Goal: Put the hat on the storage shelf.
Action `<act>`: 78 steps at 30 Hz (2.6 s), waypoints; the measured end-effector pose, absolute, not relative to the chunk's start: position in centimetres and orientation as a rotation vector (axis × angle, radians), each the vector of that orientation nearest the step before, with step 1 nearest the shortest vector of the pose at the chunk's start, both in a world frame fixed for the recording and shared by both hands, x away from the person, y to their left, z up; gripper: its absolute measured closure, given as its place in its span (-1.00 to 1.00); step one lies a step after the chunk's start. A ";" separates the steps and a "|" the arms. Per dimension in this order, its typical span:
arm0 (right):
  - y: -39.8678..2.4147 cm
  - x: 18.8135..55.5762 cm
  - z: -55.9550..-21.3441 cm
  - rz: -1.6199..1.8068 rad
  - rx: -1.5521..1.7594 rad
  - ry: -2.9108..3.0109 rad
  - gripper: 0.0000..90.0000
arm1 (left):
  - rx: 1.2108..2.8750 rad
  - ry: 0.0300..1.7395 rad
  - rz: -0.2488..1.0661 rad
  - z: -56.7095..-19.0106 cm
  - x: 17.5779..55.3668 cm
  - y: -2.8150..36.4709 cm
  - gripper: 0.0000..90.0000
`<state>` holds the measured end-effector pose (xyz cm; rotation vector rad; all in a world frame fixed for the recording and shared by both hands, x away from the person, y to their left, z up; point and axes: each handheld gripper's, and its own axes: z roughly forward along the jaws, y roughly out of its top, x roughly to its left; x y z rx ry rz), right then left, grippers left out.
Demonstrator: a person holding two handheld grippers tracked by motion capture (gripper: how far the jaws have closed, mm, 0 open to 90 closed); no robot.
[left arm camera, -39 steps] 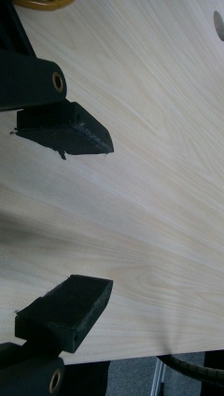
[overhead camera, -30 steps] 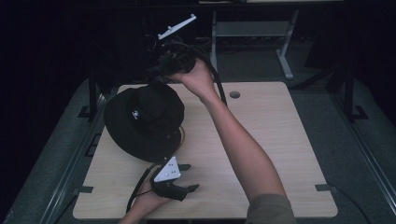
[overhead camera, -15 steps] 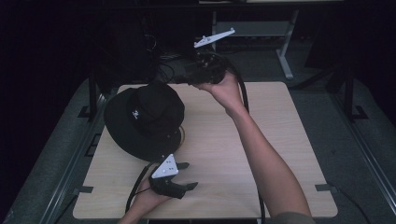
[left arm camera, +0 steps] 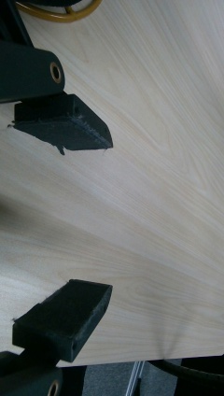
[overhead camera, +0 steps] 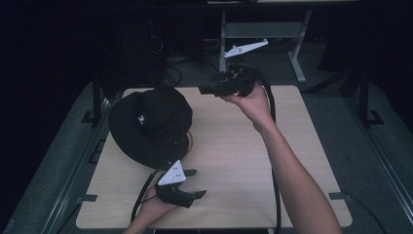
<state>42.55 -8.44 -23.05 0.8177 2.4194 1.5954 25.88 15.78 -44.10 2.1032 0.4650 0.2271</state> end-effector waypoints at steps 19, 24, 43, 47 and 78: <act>-12.5 40.4 -25.8 1.595 0.902 2.409 -0.52 | 2.099 0.477 0.238 -44.2 26.1 15.9 -0.49; -13.4 39.9 -26.6 1.584 0.925 2.407 -0.52 | 2.095 0.483 0.241 -44.1 26.2 16.1 -0.49; -16.6 38.2 -28.9 1.574 1.000 2.386 -0.58 | 2.105 0.476 0.256 -44.1 26.1 16.2 -0.50; -17.1 37.8 -29.6 1.571 1.012 2.390 -0.59 | 2.105 0.477 0.259 -44.1 26.2 16.2 -0.50; -19.9 34.5 -34.2 1.558 1.104 2.392 -0.60 | 2.101 0.479 0.255 -43.9 25.9 16.2 -0.50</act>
